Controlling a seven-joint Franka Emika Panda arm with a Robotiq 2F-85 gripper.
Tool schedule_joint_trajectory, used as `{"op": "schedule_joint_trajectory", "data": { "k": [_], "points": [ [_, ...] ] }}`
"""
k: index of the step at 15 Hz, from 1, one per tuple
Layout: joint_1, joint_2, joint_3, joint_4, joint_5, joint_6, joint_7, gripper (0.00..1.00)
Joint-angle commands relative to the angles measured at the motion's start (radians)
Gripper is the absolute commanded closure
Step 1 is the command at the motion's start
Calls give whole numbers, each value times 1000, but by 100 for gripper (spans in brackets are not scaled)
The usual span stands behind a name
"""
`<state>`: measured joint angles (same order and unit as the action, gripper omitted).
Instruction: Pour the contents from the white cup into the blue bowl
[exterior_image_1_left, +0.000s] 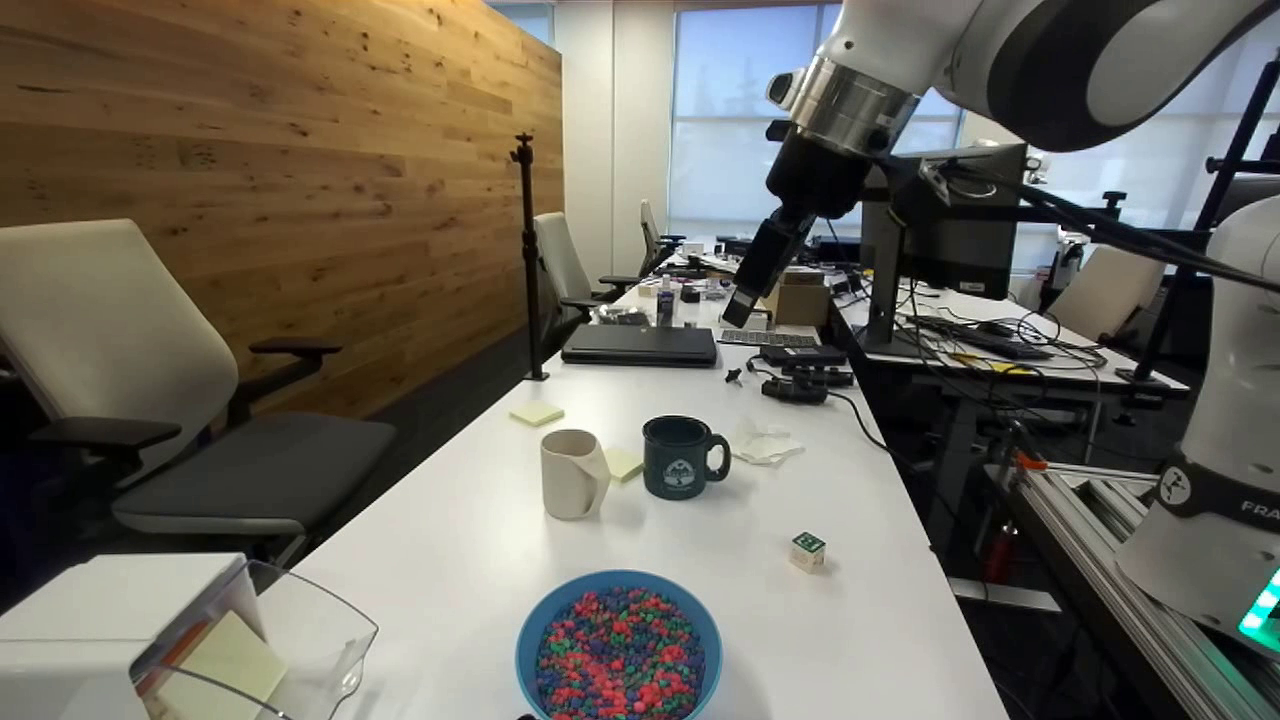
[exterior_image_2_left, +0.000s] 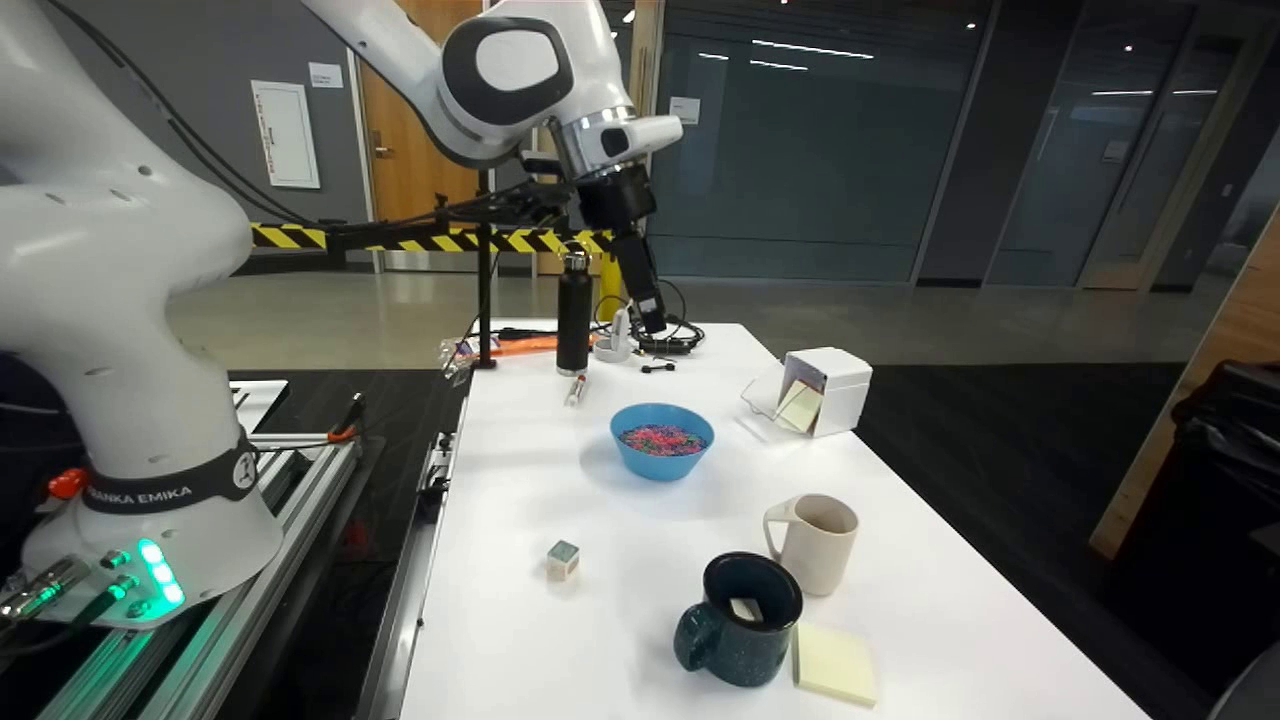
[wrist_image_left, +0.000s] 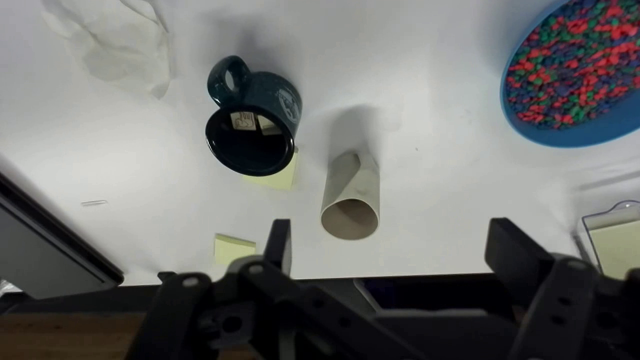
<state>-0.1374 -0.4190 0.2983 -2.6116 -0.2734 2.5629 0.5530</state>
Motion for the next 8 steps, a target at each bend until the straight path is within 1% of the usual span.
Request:
{"op": "schedule_joint_trajectory", "data": {
  "k": [1, 3, 4, 5, 6, 8],
  "points": [
    [-76, 73, 77, 30, -119, 75, 183, 0],
    [-95, 100, 100, 32, -172, 71, 266, 0],
    [-68, 122, 89, 55, -150, -26, 250, 0],
    [-2, 139, 37, 59, -75, -72, 147, 0],
    [-19, 96, 39, 18, -127, -4, 207, 0],
    [14, 124, 19, 31, -121, -44, 194, 0]
  ]
}}
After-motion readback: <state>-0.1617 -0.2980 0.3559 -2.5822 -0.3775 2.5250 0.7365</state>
